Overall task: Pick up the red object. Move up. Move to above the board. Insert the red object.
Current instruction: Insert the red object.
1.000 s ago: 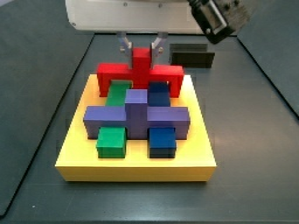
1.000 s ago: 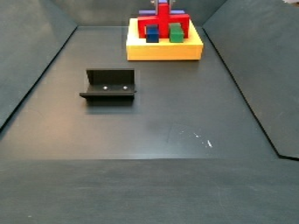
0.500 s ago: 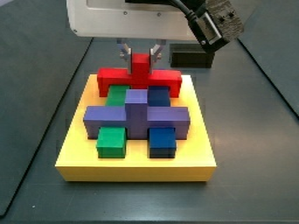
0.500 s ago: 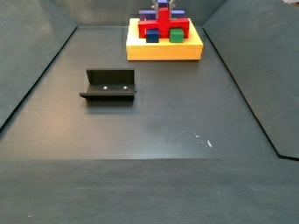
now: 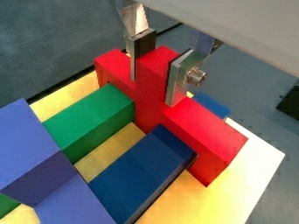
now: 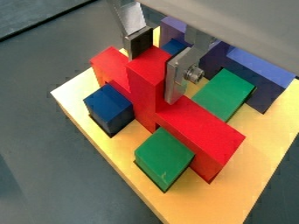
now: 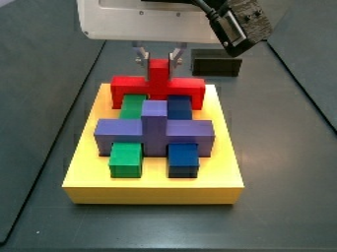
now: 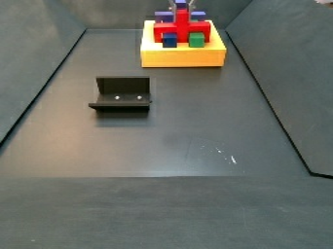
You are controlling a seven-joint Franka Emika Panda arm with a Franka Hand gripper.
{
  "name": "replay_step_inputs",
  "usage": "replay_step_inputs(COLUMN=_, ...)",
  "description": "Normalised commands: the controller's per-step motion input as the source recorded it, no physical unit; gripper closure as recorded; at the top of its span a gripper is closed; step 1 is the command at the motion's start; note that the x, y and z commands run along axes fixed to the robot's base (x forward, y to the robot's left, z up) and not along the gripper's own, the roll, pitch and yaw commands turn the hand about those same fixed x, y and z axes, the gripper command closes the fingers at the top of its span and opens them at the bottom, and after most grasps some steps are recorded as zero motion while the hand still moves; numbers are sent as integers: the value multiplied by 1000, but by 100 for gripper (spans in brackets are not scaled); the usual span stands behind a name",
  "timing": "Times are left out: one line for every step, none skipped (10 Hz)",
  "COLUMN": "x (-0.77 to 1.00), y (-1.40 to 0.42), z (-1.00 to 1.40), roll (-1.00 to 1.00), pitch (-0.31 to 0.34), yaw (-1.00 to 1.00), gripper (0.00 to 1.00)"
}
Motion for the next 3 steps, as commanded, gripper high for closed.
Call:
replay_step_inputs(x=0, y=0, z=0, roll=9, pitch=0, yaw=0, gripper=100)
replay_step_inputs(x=0, y=0, z=0, roll=37, pitch=0, yaw=0, gripper=100)
replay_step_inputs(x=0, y=0, z=0, roll=0, pitch=0, yaw=0, gripper=100)
